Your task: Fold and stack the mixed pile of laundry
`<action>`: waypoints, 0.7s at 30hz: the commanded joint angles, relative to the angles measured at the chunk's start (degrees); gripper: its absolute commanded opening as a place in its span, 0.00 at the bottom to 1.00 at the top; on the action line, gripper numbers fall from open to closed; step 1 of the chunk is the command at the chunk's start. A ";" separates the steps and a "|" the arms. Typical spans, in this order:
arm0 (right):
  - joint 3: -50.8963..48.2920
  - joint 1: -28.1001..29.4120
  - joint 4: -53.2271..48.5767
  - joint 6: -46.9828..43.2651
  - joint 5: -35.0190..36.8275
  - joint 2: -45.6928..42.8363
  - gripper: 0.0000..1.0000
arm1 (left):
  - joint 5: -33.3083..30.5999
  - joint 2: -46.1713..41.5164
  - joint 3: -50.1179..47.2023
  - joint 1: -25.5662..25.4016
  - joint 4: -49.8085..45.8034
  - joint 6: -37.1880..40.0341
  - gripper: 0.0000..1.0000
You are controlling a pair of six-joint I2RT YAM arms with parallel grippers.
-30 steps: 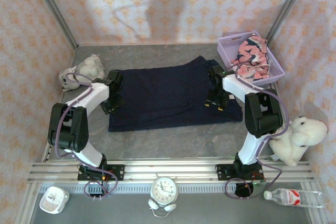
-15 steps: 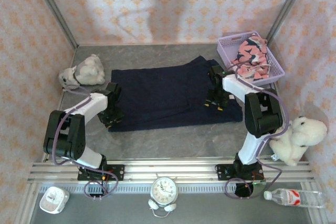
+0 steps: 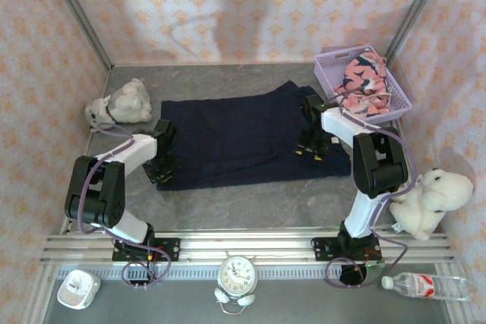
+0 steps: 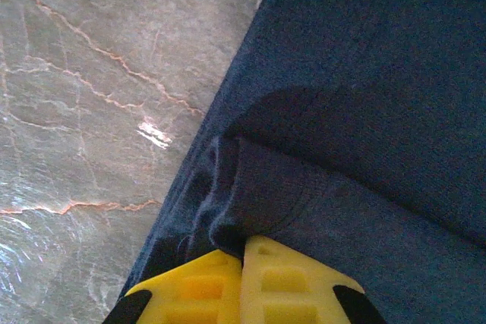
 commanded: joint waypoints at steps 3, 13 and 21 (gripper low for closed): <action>1.04 0.29 -1.12 -0.43 1.19 0.66 0.55 | -1.72 -1.56 5.55 1.11 -3.00 -0.52 0.00; 1.04 0.29 -1.11 -0.62 1.74 1.03 0.55 | -5.68 7.41 18.48 6.36 -6.44 -1.69 0.50; 0.12 0.23 -0.46 -0.20 2.92 -1.44 0.55 | -6.67 -1.30 12.45 5.69 -6.07 -5.05 0.74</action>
